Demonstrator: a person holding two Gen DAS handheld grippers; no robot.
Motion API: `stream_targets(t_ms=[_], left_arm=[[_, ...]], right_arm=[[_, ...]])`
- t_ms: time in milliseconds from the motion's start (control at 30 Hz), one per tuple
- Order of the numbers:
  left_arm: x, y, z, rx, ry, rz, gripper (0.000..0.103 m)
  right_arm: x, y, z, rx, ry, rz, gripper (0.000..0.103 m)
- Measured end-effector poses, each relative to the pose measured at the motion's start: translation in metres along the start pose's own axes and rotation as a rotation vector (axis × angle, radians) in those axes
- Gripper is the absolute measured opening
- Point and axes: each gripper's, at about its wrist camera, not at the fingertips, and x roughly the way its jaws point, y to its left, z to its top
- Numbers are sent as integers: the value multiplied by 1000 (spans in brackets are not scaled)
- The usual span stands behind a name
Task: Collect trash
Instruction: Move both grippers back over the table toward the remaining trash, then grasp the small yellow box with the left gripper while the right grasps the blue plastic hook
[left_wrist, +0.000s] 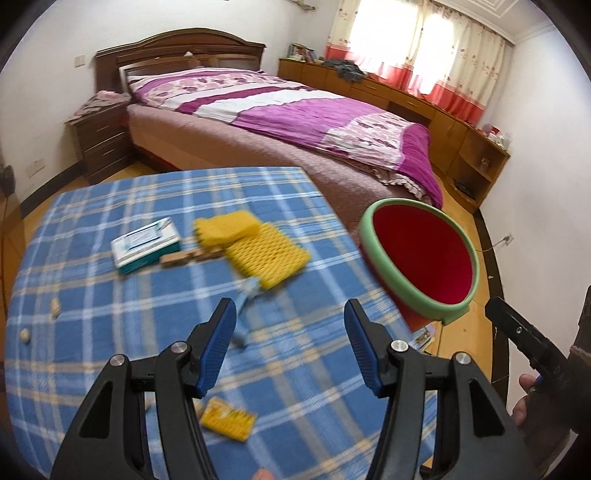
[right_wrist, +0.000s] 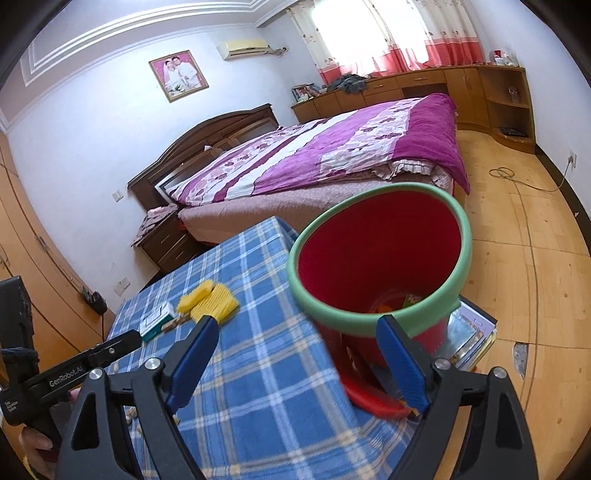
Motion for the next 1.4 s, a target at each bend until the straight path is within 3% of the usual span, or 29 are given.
stream_targets(t_ms=[333,767,1200,1400], left_arm=[[-18,31,-38,-22,26,51,61],[6,39,-76,0,110,59,61],[26,28,-89,58,149,42,61],[38,28,-89,55,149,69,61]], right_arm=[[-6,24,-27,-36,45,10,91],[3,37,-52,-58,116,15,91],[11,34,-59,-45,153,13,91],[15,30,-59,-33,164,11,91]])
